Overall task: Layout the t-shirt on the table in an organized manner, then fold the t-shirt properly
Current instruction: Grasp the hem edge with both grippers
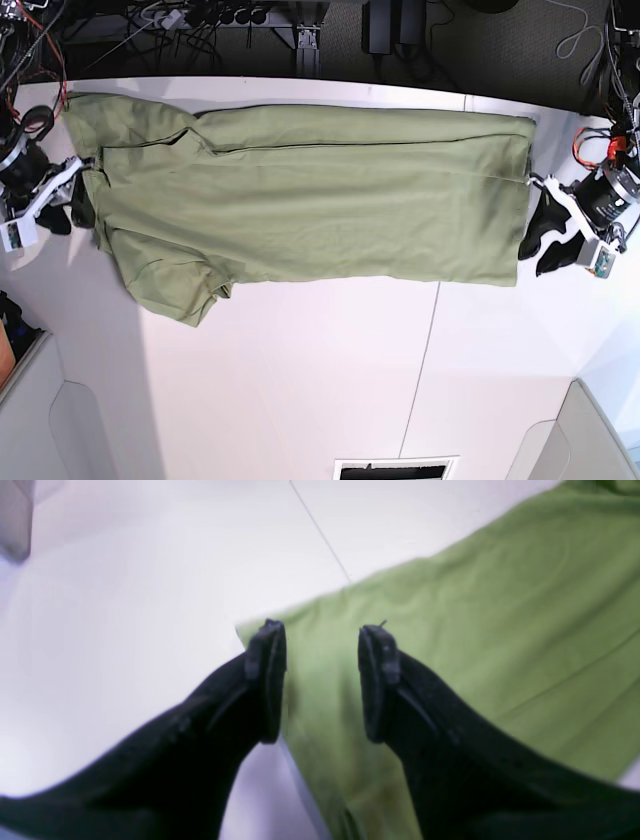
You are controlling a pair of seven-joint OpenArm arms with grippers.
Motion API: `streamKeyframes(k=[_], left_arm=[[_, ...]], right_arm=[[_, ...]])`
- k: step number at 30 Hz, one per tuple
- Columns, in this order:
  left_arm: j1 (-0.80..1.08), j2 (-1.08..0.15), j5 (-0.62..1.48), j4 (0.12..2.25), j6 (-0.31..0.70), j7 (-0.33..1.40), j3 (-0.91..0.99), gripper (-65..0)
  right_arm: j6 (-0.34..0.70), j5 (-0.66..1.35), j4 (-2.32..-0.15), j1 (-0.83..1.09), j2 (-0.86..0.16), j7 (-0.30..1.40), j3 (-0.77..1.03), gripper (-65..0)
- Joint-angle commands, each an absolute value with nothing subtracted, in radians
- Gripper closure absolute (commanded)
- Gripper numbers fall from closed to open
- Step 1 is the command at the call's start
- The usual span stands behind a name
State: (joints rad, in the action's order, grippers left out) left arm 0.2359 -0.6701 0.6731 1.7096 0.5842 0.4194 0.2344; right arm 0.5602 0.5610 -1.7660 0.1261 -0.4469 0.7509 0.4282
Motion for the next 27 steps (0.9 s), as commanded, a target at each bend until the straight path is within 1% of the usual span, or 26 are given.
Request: streamKeyframes(k=[1, 3, 9, 11, 14, 16, 20, 23, 27], left_arm=[[0.186, -0.69, 0.683, 1.689, 0.569, 0.401, 0.228, -27.2], [0.102, -0.69, 0.676, 1.6, 0.56, 0.401, 0.182, -27.2], [-0.164, -0.669, 0.651, 1.232, 0.561, 0.399, 0.03, -27.2], [-0.228, -0.656, 0.647, 1.118, 0.563, 0.4, 0.002, -27.2], [-0.293, -0.641, 0.647, 0.991, 0.597, 0.397, -0.03, -27.2], [-0.31, -0.631, 0.647, 0.945, 0.618, 0.397, -0.035, -27.2], [-0.301, -0.612, 0.647, 0.925, 0.641, 0.405, -0.035, -27.2], [-0.296, -0.593, 0.647, 0.925, 0.641, 0.406, -0.035, -27.2], [-0.296, -0.567, 0.646, 0.925, 0.641, 0.405, -0.035, -27.1]], right_arm=[[0.549, 0.564, -1.757, 0.084, -0.465, 0.726, 0.436, -25.3], [0.546, 0.566, -1.688, 0.016, -0.464, 0.721, 0.436, -25.3], [0.546, 0.565, -1.403, -0.211, -0.466, 0.673, 0.436, -25.3], [0.546, 0.565, -1.323, -0.278, -0.465, 0.673, 0.436, -25.3], [0.546, 0.564, -1.222, -0.361, -0.465, 0.674, 0.436, -25.3], [0.547, 0.551, -1.163, -0.405, -0.465, 0.674, 0.436, -25.5], [0.55, 0.53, -1.065, -0.447, -0.465, 0.673, 0.436, -34.6], [0.558, 0.53, -1.01, -0.448, -0.465, 0.669, 0.422, -35.2], [0.558, 0.527, -0.961, -0.448, -0.465, 0.659, 0.353, -35.2]])
